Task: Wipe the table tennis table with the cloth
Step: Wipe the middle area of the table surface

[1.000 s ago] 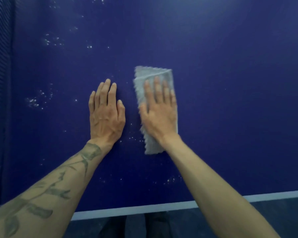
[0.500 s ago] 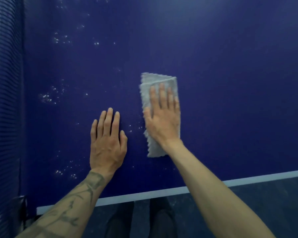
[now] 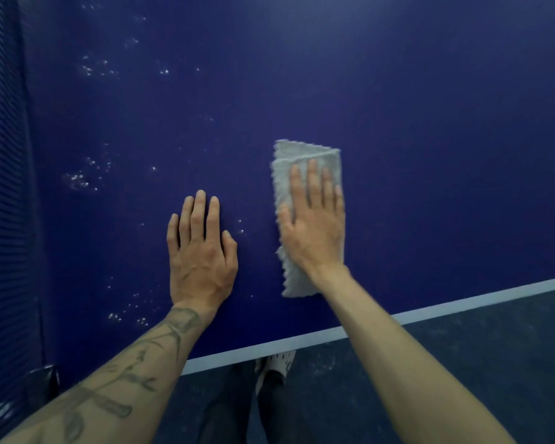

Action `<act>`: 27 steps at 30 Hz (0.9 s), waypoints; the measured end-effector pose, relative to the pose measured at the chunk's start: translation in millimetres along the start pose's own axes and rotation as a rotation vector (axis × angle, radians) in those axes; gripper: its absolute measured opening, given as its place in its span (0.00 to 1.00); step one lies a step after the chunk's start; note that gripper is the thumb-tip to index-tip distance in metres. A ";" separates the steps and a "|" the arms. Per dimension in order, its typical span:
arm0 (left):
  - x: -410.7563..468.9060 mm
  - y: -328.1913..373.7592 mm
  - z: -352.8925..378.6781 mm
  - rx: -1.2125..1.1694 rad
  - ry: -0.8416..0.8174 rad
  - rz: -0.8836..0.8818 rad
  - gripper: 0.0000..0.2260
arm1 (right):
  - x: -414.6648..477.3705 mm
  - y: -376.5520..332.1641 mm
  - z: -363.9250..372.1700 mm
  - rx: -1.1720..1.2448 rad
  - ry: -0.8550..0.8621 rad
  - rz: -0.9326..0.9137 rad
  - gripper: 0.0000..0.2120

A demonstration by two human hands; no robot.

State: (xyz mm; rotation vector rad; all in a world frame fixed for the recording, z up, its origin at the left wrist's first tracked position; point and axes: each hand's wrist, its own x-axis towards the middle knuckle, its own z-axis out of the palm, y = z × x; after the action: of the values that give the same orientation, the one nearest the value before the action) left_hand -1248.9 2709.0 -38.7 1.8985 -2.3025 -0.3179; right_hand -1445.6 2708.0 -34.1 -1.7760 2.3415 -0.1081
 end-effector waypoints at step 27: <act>-2.9 2.8 -3.2 -0.025 0.041 0.015 0.24 | -86.5 78.5 -0.7 0.010 0.003 0.073 0.33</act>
State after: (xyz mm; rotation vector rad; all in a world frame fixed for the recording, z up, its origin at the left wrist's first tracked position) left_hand -1250.2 2712.2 -34.8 1.8579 -2.2747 -0.3021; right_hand -1497.5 2812.5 -37.5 -1.6844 2.4005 -0.1113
